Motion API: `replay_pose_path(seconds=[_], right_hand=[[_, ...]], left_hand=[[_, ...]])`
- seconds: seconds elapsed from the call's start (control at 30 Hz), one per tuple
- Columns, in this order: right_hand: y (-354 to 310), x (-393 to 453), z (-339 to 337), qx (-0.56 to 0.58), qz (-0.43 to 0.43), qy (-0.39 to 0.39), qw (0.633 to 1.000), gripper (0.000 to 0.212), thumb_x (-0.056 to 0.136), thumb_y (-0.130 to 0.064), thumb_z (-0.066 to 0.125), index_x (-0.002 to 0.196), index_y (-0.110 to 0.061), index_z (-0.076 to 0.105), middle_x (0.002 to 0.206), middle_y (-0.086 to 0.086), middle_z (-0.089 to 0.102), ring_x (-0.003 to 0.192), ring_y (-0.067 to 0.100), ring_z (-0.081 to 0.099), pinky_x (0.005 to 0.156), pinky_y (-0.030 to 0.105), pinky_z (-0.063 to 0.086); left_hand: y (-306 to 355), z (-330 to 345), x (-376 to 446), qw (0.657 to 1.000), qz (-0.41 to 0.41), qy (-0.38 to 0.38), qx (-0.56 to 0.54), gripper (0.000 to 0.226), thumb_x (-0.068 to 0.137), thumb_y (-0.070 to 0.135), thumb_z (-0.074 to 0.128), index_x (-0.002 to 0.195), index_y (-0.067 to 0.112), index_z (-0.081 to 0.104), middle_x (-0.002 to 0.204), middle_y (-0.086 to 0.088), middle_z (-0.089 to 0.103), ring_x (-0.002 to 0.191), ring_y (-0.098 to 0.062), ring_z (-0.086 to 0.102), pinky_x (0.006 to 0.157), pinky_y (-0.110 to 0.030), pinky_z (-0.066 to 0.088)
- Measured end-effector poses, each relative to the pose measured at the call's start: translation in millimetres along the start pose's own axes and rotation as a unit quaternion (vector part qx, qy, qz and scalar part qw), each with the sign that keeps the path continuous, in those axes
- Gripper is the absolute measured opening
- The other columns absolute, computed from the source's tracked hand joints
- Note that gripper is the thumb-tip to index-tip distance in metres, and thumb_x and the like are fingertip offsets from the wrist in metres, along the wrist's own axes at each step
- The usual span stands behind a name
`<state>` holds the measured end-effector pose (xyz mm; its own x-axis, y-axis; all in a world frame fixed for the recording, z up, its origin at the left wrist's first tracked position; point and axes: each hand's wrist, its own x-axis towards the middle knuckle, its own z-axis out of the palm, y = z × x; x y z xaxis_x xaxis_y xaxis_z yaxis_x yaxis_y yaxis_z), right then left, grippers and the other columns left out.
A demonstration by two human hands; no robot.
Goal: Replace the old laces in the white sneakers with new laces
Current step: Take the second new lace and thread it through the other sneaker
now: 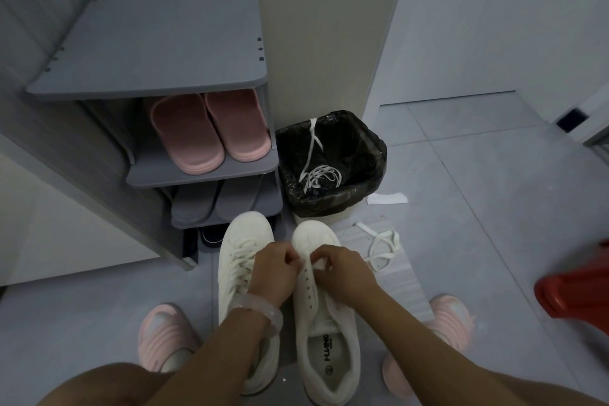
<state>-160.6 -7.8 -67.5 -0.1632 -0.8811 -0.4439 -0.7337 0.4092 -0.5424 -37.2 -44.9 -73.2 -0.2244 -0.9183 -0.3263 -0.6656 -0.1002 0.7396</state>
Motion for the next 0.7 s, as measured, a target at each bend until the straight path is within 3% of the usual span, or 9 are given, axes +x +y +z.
replay_pose_path(seconds=[0.1,0.17,0.3,0.37,0.47,0.53,0.57,0.63,0.7], right_hand=[[-7,-1,10,-0.04,0.009,0.054,0.998,0.02,0.091,-0.022,0.046,0.105,-0.025,0.059,0.101,0.003,0.064,0.093,0.02,0.06,0.075,0.029,0.047],[-8,0,12,-0.044,0.001,0.068,0.997,0.02,0.091,-0.017,0.045,0.103,-0.021,0.059,0.1,0.004,0.065,0.093,0.02,0.06,0.073,0.029,0.045],[-1,4,11,-0.025,-0.04,0.045,0.998,0.016,0.093,-0.017,0.047,0.095,-0.014,0.063,0.098,0.007,0.066,0.09,0.021,0.058,0.067,0.024,0.035],[4,4,2,0.092,-0.022,0.079,0.992,0.016,0.092,-0.013,0.048,0.081,-0.015,0.059,0.089,0.008,0.064,0.076,0.017,0.054,0.061,0.023,0.036],[0,-2,-38,0.418,0.041,0.17,0.891,0.028,0.094,-0.006,0.043,0.069,-0.016,0.052,0.06,-0.001,0.044,0.053,0.009,0.036,0.046,0.018,0.031],[-8,-9,-67,0.514,0.005,0.181,0.838,0.03,0.097,-0.009,0.039,0.071,-0.015,0.05,0.054,-0.004,0.032,0.046,0.005,0.027,0.042,0.016,0.025],[-14,-12,-76,0.506,-0.023,0.173,0.844,0.029,0.098,-0.011,0.038,0.072,-0.015,0.05,0.054,-0.005,0.031,0.044,0.004,0.027,0.042,0.015,0.025],[-24,-19,-76,0.398,-0.072,0.145,0.903,0.028,0.097,-0.011,0.04,0.073,-0.017,0.051,0.056,-0.01,0.038,0.044,0.0,0.034,0.046,0.012,0.028],[-27,-20,-62,0.284,-0.109,0.107,0.947,0.027,0.096,-0.011,0.044,0.071,-0.019,0.052,0.061,-0.013,0.045,0.052,-0.007,0.044,0.053,0.008,0.034]], left_hand=[[8,1,-9,1.0,-0.009,-0.023,0.008,0.01,0.089,0.022,0.055,0.092,0.014,0.048,0.078,0.004,0.052,0.082,-0.019,0.055,0.059,-0.018,0.036],[10,0,-14,0.998,-0.023,-0.057,0.004,0.031,0.087,0.029,0.058,0.106,0.016,0.037,0.087,0.002,0.052,0.08,-0.015,0.054,0.059,-0.02,0.035],[12,-7,-14,0.999,-0.03,-0.043,0.013,0.033,0.083,0.022,0.062,0.098,0.013,0.034,0.077,0.002,0.049,0.069,-0.012,0.049,0.052,-0.019,0.033],[12,-7,-13,0.999,-0.037,-0.03,0.01,0.028,0.081,0.016,0.061,0.095,0.01,0.036,0.077,0.0,0.05,0.069,-0.015,0.049,0.053,-0.022,0.035],[12,-6,-15,0.999,-0.034,-0.038,0.015,0.025,0.084,0.015,0.058,0.092,0.01,0.036,0.074,0.002,0.047,0.068,-0.014,0.047,0.053,-0.022,0.033],[10,-5,-15,0.998,-0.034,-0.044,0.012,0.024,0.085,0.017,0.058,0.092,0.012,0.036,0.076,0.002,0.047,0.073,-0.016,0.049,0.057,-0.024,0.034],[9,-4,-15,0.998,-0.031,-0.046,0.011,0.024,0.085,0.018,0.059,0.095,0.011,0.038,0.079,0.001,0.05,0.076,-0.017,0.05,0.062,-0.025,0.037],[8,0,-15,0.999,-0.001,-0.025,0.022,0.032,0.083,0.022,0.062,0.109,0.012,0.047,0.094,-0.004,0.057,0.087,-0.02,0.054,0.072,-0.026,0.041],[14,2,-14,0.995,0.089,0.032,0.023,0.038,0.084,0.025,0.062,0.12,0.017,0.054,0.105,-0.001,0.057,0.094,-0.015,0.052,0.078,-0.022,0.037]])
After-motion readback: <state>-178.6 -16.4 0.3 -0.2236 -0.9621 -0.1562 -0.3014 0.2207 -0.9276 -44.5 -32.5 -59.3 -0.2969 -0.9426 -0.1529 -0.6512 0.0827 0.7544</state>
